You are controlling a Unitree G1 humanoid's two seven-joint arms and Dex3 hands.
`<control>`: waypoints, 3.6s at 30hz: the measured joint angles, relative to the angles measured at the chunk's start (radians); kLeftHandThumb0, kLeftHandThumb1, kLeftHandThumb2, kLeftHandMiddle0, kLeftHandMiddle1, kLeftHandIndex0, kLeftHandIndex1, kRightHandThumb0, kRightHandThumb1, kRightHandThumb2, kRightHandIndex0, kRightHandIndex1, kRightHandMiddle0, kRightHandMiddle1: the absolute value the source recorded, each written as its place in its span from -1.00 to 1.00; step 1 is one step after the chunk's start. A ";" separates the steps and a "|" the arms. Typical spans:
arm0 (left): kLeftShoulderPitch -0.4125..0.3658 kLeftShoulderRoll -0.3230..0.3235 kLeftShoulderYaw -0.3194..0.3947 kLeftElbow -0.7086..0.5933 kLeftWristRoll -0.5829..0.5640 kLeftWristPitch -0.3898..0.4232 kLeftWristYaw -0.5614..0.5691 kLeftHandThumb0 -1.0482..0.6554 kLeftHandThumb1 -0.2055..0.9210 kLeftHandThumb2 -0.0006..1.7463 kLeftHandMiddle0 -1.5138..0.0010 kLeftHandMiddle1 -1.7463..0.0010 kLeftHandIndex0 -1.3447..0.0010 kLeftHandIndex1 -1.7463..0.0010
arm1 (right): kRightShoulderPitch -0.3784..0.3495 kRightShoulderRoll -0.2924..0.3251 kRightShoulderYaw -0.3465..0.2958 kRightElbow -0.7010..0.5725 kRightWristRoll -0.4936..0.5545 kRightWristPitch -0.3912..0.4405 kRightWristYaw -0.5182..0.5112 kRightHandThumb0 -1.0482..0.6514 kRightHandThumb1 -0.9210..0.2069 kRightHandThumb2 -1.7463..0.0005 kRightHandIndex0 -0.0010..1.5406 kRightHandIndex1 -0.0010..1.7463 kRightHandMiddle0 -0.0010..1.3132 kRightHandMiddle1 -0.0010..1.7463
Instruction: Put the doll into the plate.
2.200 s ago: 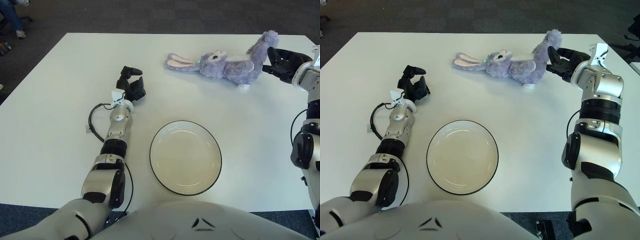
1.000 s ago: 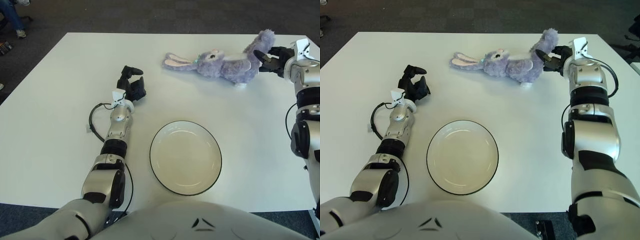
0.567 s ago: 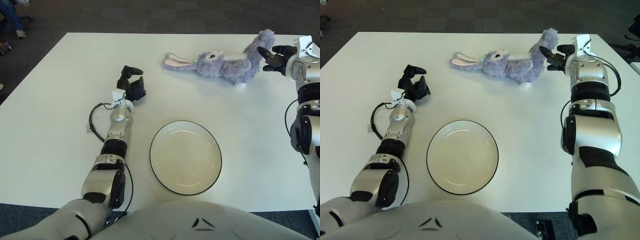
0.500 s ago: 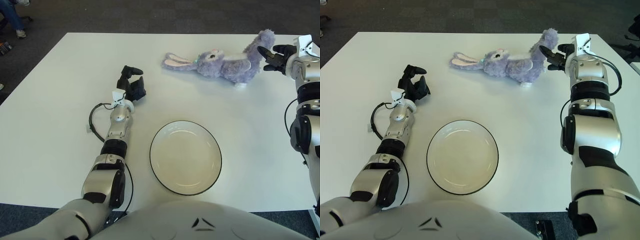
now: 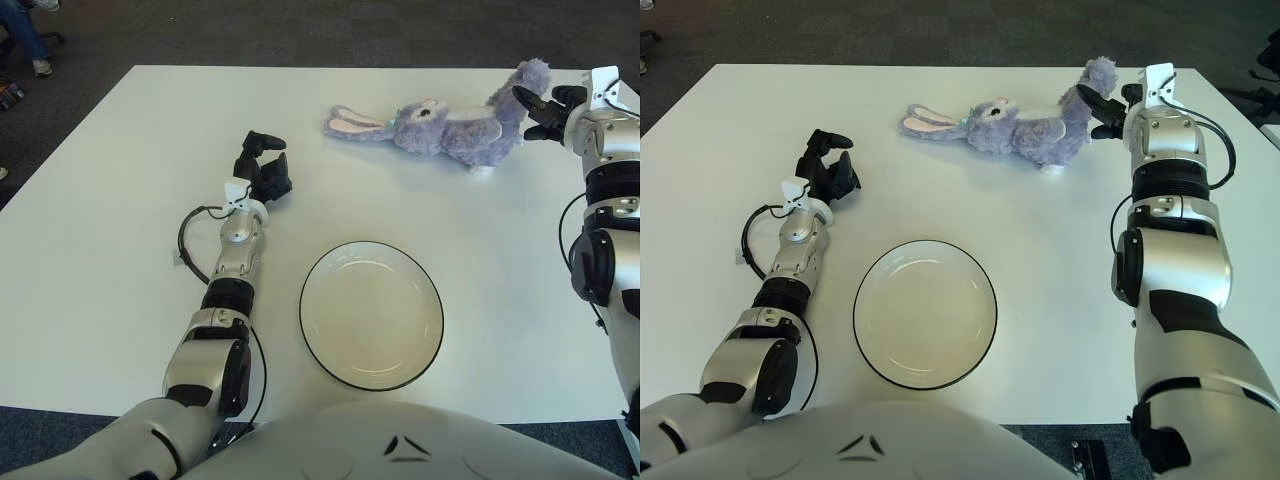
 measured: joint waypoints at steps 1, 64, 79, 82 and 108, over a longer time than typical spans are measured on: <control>0.000 0.000 0.000 0.000 0.000 0.000 0.000 -0.22 0.49 0.04 -0.45 -1.00 0.46 -1.00 | 0.000 0.002 -0.003 -0.003 0.001 0.001 -0.005 -1.00 -0.86 0.84 -0.25 1.00 -1.00 -0.92; 0.006 -0.005 0.003 -0.012 -0.001 -0.025 0.000 -0.21 0.58 -0.03 -0.47 -1.00 0.50 -1.00 | -0.130 0.090 -0.114 0.331 0.072 -0.236 -0.234 0.23 0.12 -0.46 -0.13 0.81 -0.25 0.92; 0.006 -0.004 0.003 -0.012 -0.001 -0.029 0.000 -0.22 0.57 -0.02 -0.47 -1.00 0.50 -1.00 | -0.130 0.101 -0.104 0.309 0.067 -0.238 -0.279 0.23 0.12 -0.39 -0.06 0.80 -0.16 0.73; 0.006 -0.005 0.003 -0.012 -0.001 -0.029 0.000 -0.22 0.57 -0.02 -0.46 -1.00 0.50 -1.00 | -0.127 0.101 -0.102 0.298 0.066 -0.238 -0.275 0.23 0.11 -0.38 -0.07 0.79 -0.13 0.71; 0.003 -0.007 0.002 -0.006 -0.001 -0.026 -0.001 -0.22 0.56 -0.01 -0.40 -1.00 0.49 -1.00 | 0.152 0.102 -0.074 -0.117 0.063 -0.242 -0.212 0.23 -0.15 -0.13 -0.18 0.66 -0.18 0.72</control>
